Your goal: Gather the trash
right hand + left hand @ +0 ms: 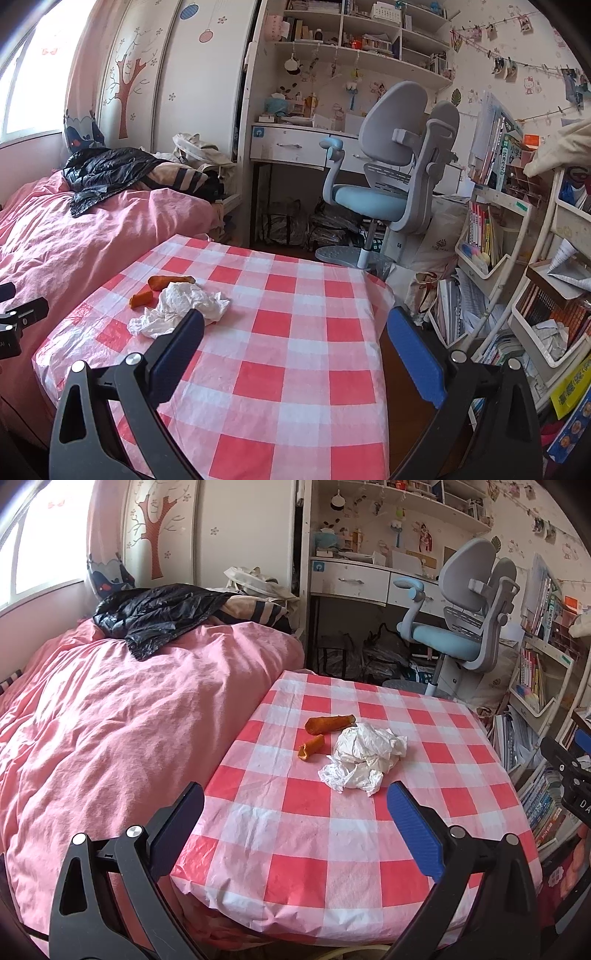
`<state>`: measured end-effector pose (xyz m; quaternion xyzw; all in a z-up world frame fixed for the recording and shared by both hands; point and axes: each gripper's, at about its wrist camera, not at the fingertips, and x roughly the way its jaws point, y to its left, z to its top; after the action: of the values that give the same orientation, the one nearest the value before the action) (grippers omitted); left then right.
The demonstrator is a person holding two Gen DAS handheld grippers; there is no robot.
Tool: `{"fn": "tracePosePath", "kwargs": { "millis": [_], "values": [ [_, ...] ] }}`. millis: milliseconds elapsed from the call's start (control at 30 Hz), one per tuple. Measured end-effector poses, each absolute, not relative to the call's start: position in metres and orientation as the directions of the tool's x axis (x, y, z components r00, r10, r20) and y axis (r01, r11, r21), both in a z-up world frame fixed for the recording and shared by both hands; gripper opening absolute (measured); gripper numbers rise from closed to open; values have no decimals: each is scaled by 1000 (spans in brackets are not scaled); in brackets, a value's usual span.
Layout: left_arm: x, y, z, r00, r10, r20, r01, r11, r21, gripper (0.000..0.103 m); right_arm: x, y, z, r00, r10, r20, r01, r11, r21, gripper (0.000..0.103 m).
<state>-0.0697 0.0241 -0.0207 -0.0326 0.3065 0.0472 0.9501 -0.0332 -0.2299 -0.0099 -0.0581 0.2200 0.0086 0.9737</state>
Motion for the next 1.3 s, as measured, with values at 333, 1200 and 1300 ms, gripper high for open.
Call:
{"fn": "tracePosePath", "kwargs": {
  "millis": [333,1200,1300],
  "values": [
    [-69,25,-22,800,57,-597,-102,994,-41,96,-32,-230,-13,898,-6,-440,-49,992,-113,95],
    [-42,57,-54,670,55,-741,-183,979,-93,96,-24,-194,-29,849,82,-521,-205,962,-183,95],
    [-27,36,-54,676,27,-736,-91,995,-47,96,-22,-182,-34,841,93,-534,-246,943,-223,95]
  ]
}}
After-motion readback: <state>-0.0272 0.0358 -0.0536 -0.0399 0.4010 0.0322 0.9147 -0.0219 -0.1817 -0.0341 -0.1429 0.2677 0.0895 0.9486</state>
